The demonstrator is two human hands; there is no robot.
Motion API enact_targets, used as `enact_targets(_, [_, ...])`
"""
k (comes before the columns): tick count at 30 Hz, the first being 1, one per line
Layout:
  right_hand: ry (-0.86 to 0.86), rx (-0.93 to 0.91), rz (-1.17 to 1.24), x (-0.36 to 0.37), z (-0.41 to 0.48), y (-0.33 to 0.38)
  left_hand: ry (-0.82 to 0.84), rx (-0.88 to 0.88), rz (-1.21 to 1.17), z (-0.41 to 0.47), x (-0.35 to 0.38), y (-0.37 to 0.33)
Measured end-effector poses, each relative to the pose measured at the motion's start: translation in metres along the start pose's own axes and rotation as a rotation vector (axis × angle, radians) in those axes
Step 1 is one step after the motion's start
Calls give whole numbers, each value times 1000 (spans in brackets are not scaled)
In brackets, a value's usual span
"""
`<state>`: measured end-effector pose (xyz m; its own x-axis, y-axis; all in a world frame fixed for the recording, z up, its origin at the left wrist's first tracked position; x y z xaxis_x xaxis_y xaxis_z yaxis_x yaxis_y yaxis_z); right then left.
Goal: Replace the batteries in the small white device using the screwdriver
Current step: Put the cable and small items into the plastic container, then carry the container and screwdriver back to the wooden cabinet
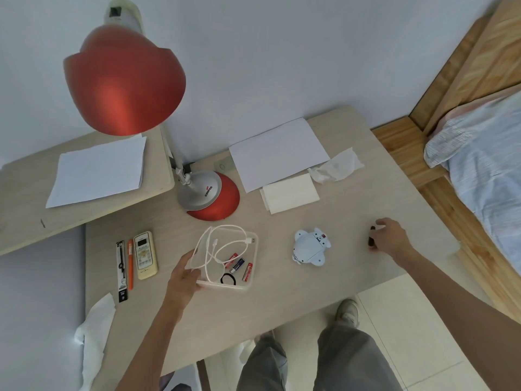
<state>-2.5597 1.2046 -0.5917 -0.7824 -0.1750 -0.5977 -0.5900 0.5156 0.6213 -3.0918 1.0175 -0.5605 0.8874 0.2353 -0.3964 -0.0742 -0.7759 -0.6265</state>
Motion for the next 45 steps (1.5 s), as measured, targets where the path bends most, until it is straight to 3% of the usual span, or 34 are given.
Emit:
enact_targets(3, [95,67,481,8,-29,14,26,-5,-60,-19,-4,-12])
enact_targets(9, [249,12,935,9,-110,59,63,18,-145,-64,-16,-41])
enact_targets(16, [268,-148,1123,-27,-197,96,168,120,-170,-129,10,-106])
enact_targets(22, [228,-254,1159,-109,-248,87,298,231,-168,-206,78,-166])
enact_targets(27, [96,-318,1142,-208,-276,43,462,314,-114,-278,174,-207])
enact_targets(33, [-135,-337,1185,-308,-326,-55,654,409,26,-370,307,-233])
enact_targets(40, [-516,-270,1283,-399,-414,-204,1059,521,272,-506,483,-227])
enact_targets(45, [-831,-215,1375,-440,-494,-306,1206,485,464,-607,604,-199])
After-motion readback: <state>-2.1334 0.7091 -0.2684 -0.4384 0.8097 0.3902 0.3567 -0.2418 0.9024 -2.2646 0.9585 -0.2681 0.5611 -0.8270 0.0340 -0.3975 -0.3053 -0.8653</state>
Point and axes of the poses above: each hand's wrist, its own z-axis towards the middle knuckle, its own x-axis out of the palm, y = z × x, the point moved 4 cm from there along z, towards the middle knuckle, and after that the axes turned 7 degrees about -x, right-handed, at the moved point
